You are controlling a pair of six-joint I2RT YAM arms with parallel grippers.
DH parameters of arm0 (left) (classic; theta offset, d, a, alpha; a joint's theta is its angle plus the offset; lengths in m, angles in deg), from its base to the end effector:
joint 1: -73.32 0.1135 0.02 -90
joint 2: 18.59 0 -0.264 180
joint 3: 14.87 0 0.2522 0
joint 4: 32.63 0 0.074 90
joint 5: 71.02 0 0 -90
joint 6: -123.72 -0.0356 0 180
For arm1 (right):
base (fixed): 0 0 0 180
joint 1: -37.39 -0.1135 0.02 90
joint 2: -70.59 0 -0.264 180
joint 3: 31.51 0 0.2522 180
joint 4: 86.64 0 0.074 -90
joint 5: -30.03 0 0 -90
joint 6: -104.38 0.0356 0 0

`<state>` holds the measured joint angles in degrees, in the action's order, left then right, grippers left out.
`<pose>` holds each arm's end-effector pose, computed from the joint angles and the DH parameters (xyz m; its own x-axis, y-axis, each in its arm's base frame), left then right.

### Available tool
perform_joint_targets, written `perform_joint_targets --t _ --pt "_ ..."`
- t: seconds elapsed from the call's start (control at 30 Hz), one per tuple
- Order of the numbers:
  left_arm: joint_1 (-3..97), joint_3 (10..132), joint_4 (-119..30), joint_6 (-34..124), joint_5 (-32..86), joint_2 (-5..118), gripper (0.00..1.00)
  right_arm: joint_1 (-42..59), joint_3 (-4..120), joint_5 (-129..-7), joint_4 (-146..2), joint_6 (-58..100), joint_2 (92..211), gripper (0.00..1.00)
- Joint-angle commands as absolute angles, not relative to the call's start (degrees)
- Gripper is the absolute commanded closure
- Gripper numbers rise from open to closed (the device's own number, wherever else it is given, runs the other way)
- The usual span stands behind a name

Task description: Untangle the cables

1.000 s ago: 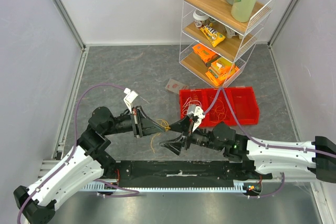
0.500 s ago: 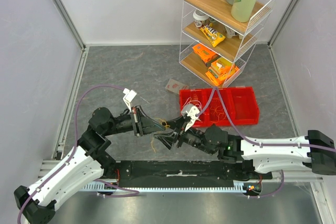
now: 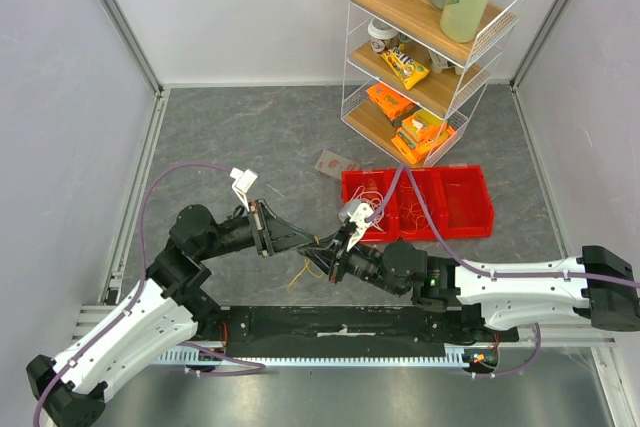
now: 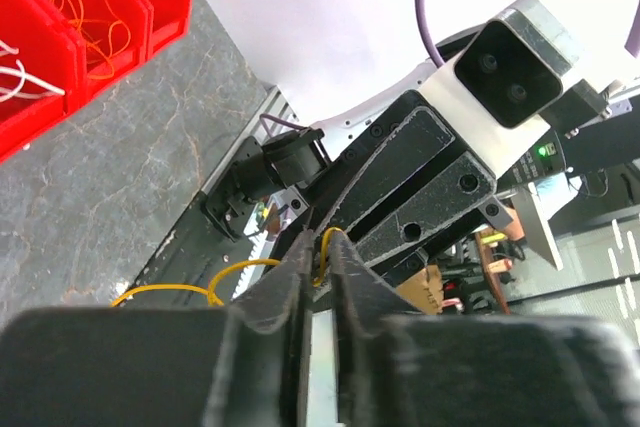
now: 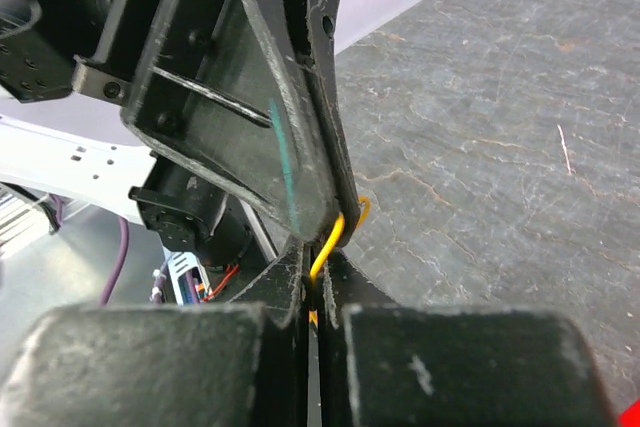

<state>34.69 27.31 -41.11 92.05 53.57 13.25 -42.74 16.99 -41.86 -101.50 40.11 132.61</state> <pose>0.1023 -0.1076 0.3014 -0.8013 -0.2565 -0.5404 0.5241 0.1344 -0.8410 0.0536 0.2436 0.2902 -0.3798 0.2244 -0.8974 -0.7973 0.4126 0.4406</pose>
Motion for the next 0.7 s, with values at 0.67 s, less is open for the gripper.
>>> perform_joint_targets --t 0.67 --pt "34.65 38.27 -74.95 78.28 32.42 11.65 0.29 5.09 32.6 -15.57 -46.35 47.78 120.24 1.0"
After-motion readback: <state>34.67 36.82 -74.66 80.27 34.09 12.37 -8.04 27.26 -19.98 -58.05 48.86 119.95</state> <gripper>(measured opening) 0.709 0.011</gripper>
